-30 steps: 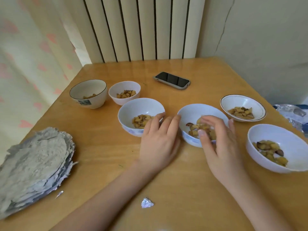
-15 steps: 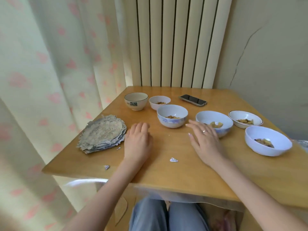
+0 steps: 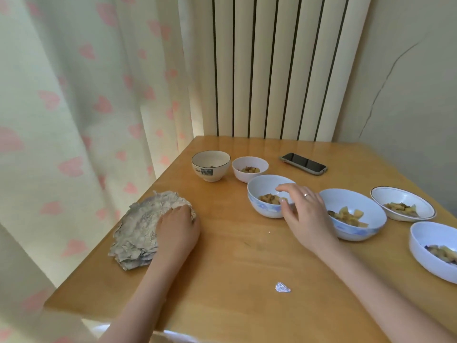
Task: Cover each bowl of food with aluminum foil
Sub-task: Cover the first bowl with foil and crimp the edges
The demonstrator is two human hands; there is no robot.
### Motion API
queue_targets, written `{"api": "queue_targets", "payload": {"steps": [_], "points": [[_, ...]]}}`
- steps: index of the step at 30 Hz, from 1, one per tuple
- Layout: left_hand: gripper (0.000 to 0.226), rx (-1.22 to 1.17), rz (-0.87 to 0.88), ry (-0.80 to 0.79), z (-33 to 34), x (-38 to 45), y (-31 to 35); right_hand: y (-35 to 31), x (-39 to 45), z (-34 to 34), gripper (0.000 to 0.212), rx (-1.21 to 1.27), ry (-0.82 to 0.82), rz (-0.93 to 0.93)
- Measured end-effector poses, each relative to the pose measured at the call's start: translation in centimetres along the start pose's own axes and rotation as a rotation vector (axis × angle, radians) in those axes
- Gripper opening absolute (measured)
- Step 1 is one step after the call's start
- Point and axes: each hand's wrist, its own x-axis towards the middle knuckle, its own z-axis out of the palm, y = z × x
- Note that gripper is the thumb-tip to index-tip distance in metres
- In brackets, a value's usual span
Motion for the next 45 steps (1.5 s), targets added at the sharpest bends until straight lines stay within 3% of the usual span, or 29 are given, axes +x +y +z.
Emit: {"api": "queue_targets", "payload": {"steps": [5, 11, 14, 21, 27, 34, 37, 39, 43, 45], "points": [[0.022, -0.069, 0.009, 0.036, 0.0, -0.1, -0.3, -0.2, 4.1, 0.5, 0.026, 0.043, -0.056, 0.099], [0.028, -0.112, -0.045, 0.056, -0.7, 0.2, -0.7, -0.4, 12.2, 3.2, 0.018, -0.079, -0.434, 0.127], [0.025, -0.060, -0.040, 0.093, -1.2, -0.3, -0.2, -0.9, 14.1, 4.9, 0.021, -0.083, -0.497, 0.137], [0.027, -0.023, -0.008, 0.161, -1.1, -0.4, -0.3, 0.3, 13.6, 4.0, 0.020, -0.044, -0.492, 0.159], [0.022, -0.027, 0.090, 0.207, -1.0, -0.8, 0.2, 3.0, 8.3, -0.4, 0.023, 0.109, -0.172, 0.248], [0.009, -0.413, 0.182, 0.587, -3.4, -2.1, 1.7, -1.0, 4.7, -2.4, 0.025, 0.352, -0.104, 0.126], [0.012, -0.764, 0.025, 0.666, -5.1, -2.3, 2.8, -3.9, 4.9, -1.4, 0.031, 0.557, -0.192, 0.098], [0.016, -0.928, -0.124, 0.623, -5.3, -1.7, 2.7, -5.5, 5.1, -0.8, 0.042, 0.724, -0.271, 0.169], [0.021, -1.129, -0.273, 0.411, -5.2, -1.0, 2.7, -6.8, 4.6, 0.5, 0.088, 0.997, -0.519, 0.453], [0.022, -1.216, -0.297, 0.344, -5.0, -1.2, 3.5, -6.9, 3.9, 1.0, 0.084, 1.085, -0.547, 0.551]]}}
